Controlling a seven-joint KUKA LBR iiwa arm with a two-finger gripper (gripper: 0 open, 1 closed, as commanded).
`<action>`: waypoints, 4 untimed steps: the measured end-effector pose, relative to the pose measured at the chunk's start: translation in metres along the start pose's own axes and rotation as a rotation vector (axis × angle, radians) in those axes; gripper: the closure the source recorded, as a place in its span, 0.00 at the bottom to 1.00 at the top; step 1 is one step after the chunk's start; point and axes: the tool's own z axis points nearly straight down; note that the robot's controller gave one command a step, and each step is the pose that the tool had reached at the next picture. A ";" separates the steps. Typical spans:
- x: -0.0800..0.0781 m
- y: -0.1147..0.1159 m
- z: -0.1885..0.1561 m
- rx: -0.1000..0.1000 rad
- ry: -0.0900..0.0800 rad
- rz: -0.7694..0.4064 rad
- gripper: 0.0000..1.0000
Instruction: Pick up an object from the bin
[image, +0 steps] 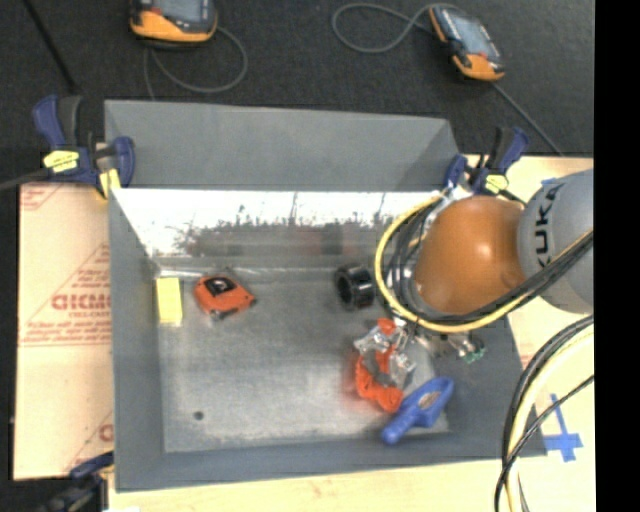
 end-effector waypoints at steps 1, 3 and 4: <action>0.000 0.000 0.000 -0.001 0.000 0.001 0.00; 0.000 0.000 0.000 -0.001 0.001 0.002 1.00; 0.002 0.001 -0.005 -0.004 0.003 -0.001 1.00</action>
Offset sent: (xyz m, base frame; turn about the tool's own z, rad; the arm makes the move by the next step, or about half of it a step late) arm 0.0000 0.0000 0.0000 0.0000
